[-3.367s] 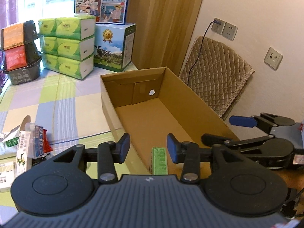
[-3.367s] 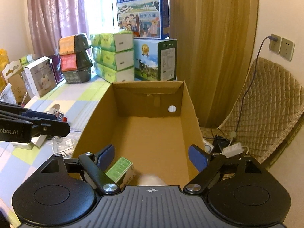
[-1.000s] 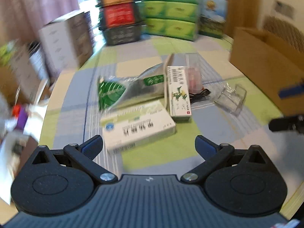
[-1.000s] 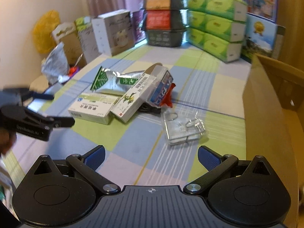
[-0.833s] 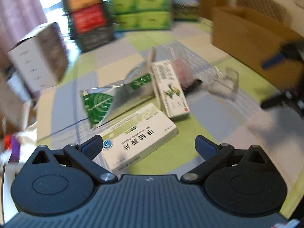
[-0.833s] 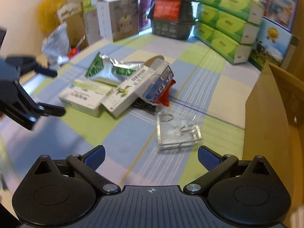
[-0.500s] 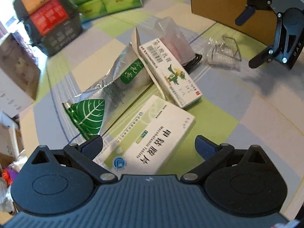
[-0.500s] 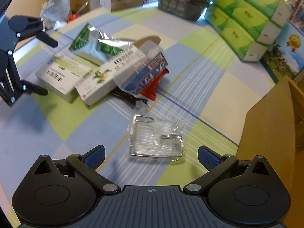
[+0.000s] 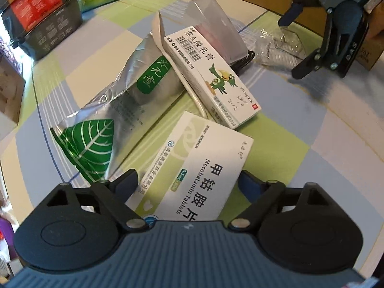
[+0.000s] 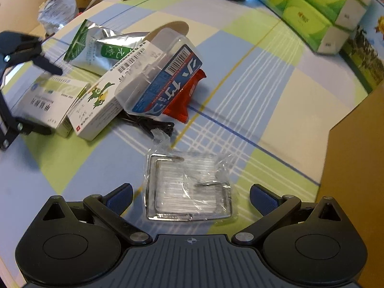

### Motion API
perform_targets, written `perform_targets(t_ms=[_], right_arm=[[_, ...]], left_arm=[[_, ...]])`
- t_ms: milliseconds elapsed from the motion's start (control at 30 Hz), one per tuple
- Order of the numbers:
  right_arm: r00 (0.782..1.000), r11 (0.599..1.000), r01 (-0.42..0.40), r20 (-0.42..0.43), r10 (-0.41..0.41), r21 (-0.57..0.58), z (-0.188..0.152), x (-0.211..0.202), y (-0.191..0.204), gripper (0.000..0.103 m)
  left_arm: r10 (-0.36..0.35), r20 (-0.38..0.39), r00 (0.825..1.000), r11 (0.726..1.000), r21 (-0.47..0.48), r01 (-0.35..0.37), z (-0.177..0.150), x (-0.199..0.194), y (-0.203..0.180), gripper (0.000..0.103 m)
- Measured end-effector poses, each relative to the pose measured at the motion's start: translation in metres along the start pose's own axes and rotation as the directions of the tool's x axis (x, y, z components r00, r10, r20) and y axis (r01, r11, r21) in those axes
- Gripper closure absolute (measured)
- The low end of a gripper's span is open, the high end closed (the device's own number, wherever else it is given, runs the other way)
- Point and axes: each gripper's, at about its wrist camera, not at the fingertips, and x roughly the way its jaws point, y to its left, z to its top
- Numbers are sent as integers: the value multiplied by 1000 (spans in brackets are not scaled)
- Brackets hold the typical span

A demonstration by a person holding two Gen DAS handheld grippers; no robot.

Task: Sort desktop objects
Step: 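Grasp the bagged soap dish with the right tool while the left grasps the Mecobalamin box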

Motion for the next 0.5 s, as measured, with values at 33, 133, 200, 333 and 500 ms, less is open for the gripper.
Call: perform_targets(t_ms=[33,133,200,333,500], right_arm=[[1000,1000,-2,2,2,8,0,0,0,2],[1000,1000,3,21,-4,30,-4,-2,1,15],[999,998,14,30,-16,53,-8,-5,1,33],[998,994,30,47,-35,105,-19,-12,2,36],[997,991,26,72,-35,130,-40,-32,16,36]], left_arm=[[4,-2,1000,1000,-11,-4,-1,-2,-2,20],[17,-3,1000,997,-72,-17,-4,-7,-8,24],[30,3,1000,991,-131,-29,-7,-11,-14,26],[61,16,998,967,-248,-55,-11,-19,-32,31],[82,12,997,943,-326,-74,-15,-29,-53,33]])
